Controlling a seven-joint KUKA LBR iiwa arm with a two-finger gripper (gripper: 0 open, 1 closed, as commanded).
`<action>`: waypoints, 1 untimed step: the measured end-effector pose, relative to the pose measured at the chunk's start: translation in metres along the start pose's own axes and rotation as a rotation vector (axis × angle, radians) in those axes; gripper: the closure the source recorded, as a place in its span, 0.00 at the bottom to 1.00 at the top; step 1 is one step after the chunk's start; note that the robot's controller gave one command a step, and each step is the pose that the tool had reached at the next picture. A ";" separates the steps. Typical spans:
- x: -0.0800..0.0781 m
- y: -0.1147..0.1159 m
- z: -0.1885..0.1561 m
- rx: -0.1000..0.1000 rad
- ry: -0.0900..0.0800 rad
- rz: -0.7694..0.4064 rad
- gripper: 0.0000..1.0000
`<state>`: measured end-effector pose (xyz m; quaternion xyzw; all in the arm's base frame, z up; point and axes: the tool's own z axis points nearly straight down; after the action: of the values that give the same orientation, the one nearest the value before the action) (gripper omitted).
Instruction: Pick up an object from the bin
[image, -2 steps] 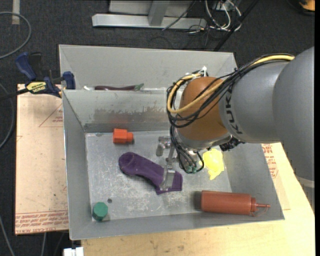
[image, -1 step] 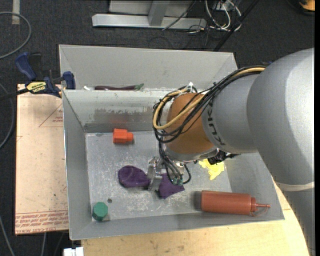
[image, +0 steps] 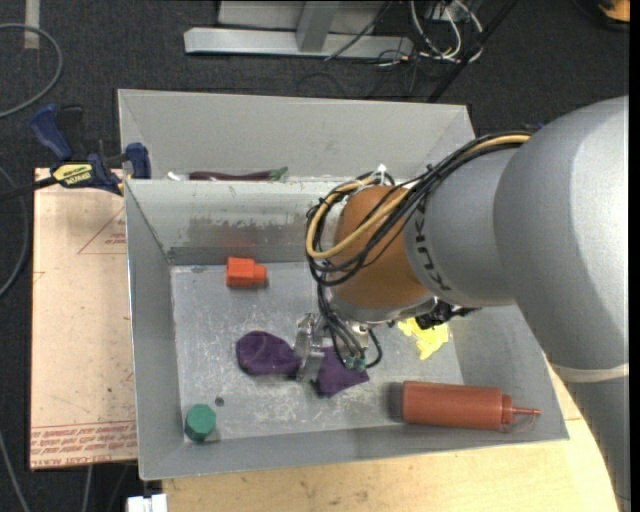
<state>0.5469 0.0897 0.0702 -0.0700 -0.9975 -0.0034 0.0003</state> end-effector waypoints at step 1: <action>-0.011 -0.021 -0.125 -0.001 -0.003 0.031 1.00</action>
Offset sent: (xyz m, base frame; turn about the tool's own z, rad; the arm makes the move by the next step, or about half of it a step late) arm 0.0000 0.0000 0.0000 0.0000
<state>0.5548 0.0668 0.1953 -0.0857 -0.9963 -0.0038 -0.0011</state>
